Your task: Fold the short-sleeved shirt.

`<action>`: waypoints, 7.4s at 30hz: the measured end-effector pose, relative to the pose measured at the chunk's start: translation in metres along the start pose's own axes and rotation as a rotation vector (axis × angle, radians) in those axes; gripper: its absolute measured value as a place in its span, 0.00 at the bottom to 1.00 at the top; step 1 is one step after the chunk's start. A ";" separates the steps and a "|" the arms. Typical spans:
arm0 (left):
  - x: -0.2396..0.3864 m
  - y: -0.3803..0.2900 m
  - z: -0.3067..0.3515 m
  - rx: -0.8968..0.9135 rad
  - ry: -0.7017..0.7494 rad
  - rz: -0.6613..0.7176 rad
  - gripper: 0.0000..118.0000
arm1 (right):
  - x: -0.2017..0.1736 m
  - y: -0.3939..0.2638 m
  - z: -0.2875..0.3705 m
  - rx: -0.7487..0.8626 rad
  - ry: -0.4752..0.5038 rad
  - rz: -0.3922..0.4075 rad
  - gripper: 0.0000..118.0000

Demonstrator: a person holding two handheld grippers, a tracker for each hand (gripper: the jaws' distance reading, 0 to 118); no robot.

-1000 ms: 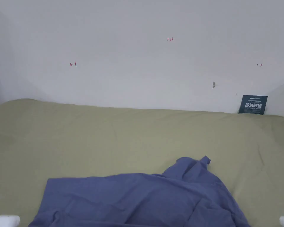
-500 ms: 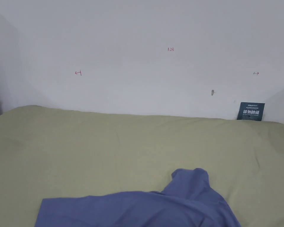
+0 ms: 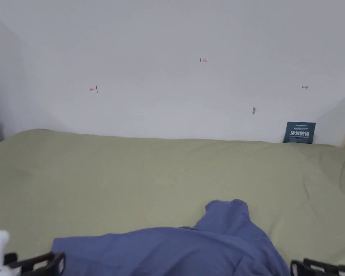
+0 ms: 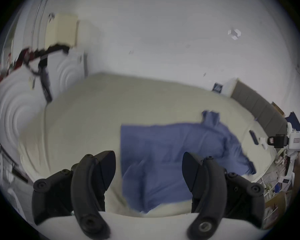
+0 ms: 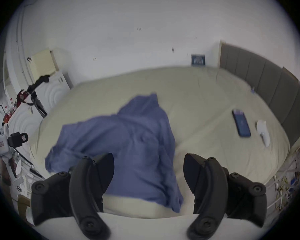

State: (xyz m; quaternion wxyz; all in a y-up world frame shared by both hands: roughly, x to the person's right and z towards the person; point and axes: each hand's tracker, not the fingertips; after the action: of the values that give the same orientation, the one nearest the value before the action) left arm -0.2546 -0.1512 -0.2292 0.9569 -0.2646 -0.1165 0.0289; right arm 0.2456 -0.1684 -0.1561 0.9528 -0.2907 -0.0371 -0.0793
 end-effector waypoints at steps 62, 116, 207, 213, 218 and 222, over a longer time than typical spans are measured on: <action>-0.070 -0.010 -0.292 -0.476 0.116 0.041 0.00 | 0.047 0.128 -0.417 -0.663 0.013 0.164 0.74; -0.058 -0.109 -0.077 -0.677 -0.061 0.006 0.72 | 0.068 -0.052 -0.060 -0.620 0.050 0.051 0.33; 0.032 -0.028 -0.084 -0.379 -0.553 0.382 0.10 | -0.079 -0.030 -0.002 0.025 0.018 -0.075 0.01; 0.117 -0.038 -0.126 -0.460 -0.613 0.321 0.10 | -0.057 -0.031 0.011 0.040 -0.010 -0.113 0.01; 0.148 -0.057 -0.153 -0.504 -0.597 0.330 0.26 | -0.042 -0.034 0.016 0.038 -0.034 -0.134 0.01; 0.145 -0.062 -0.157 -0.528 -0.659 0.446 0.68 | -0.036 -0.038 0.012 0.026 -0.040 -0.139 0.01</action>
State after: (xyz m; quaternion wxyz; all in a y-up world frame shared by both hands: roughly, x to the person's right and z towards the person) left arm -0.0771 -0.2655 -0.2979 0.7393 -0.4942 -0.3574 0.2855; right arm 0.2037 -0.1884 -0.1294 0.9477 -0.2765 -0.0775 -0.1390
